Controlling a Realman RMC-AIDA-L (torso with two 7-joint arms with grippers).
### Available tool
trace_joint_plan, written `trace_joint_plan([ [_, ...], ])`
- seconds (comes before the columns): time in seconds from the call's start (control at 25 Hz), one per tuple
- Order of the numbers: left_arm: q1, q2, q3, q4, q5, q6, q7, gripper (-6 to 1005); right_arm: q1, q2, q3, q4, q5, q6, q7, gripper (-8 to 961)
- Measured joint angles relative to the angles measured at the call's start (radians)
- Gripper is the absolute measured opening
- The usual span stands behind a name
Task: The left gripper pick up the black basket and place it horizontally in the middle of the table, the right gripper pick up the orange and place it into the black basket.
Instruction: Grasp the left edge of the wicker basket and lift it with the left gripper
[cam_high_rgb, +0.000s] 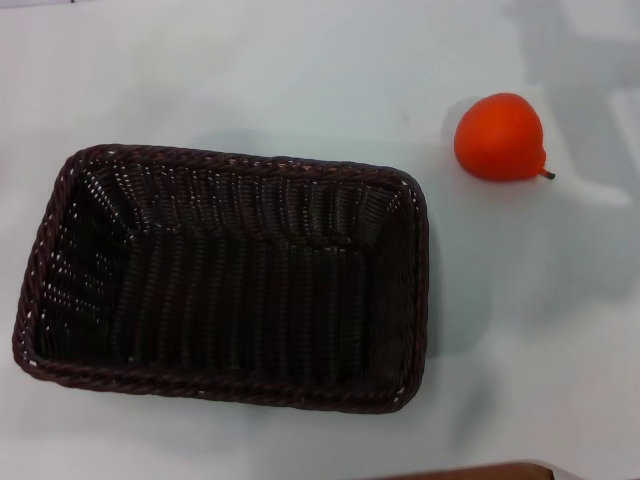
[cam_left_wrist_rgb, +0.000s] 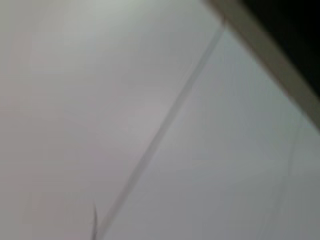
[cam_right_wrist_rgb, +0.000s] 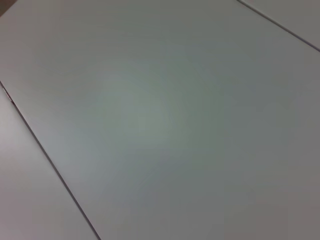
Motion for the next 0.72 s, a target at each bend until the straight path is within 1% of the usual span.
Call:
trace_joint_plan([
  [0.04, -0.001, 0.023, 0.001, -0.041, 0.077, 0.018, -0.078, 663, 0.000, 0.000, 0.000, 0.000, 0.000, -0.002, 0.000, 788],
  [0.08, -0.003, 0.035, 0.001, -0.063, 0.119, 0.026, -0.118, 677, 0.000, 0.000, -0.001, 0.000, 0.000, -0.003, 0.000, 788],
  [0.16, -0.012, 0.070, 0.001, -0.152, 0.258, 0.042, -0.266, 721, 0.000, 0.001, -0.001, 0.000, 0.000, -0.004, 0.000, 788],
  [0.2, -0.016, 0.081, 0.002, -0.211, 0.343, 0.044, -0.340, 751, 0.000, 0.001, -0.001, 0.000, 0.001, -0.005, 0.000, 788],
  [0.28, -0.024, 0.090, 0.002, -0.324, 0.476, 0.043, -0.470, 811, 0.000, 0.000, -0.001, 0.000, 0.002, -0.008, 0.000, 788],
  [0.32, -0.028, 0.090, 0.002, -0.375, 0.525, 0.041, -0.519, 841, -0.001, 0.000, -0.001, 0.000, 0.003, -0.011, 0.000, 788],
  [0.36, -0.034, 0.087, 0.002, -0.445, 0.599, 0.035, -0.590, 839, -0.001, 0.000, -0.001, 0.000, 0.003, -0.014, 0.000, 788],
  [0.44, -0.045, 0.079, 0.002, -0.552, 0.702, 0.018, -0.691, 835, -0.001, 0.000, -0.001, 0.000, 0.004, -0.022, 0.000, 788],
  [0.48, -0.051, 0.073, 0.002, -0.601, 0.754, 0.006, -0.740, 833, -0.001, 0.000, -0.001, 0.000, 0.004, -0.024, 0.000, 789],
  [0.52, -0.063, 0.062, 0.006, -0.673, 0.827, -0.014, -0.810, 831, -0.002, -0.001, -0.001, -0.001, 0.004, -0.026, 0.000, 789],
  [0.56, -0.063, 0.062, 0.006, -0.673, 0.827, -0.014, -0.810, 831, -0.002, -0.001, -0.001, -0.001, 0.004, -0.027, 0.000, 789],
  [0.64, -0.076, 0.045, 0.021, -0.762, 0.918, -0.041, -0.885, 830, -0.002, -0.001, 0.001, -0.001, 0.004, -0.031, 0.000, 789],
  [0.72, -0.087, 0.031, 0.042, -0.824, 0.985, -0.059, -0.934, 830, -0.003, -0.001, 0.003, -0.002, 0.005, -0.035, 0.000, 789],
])
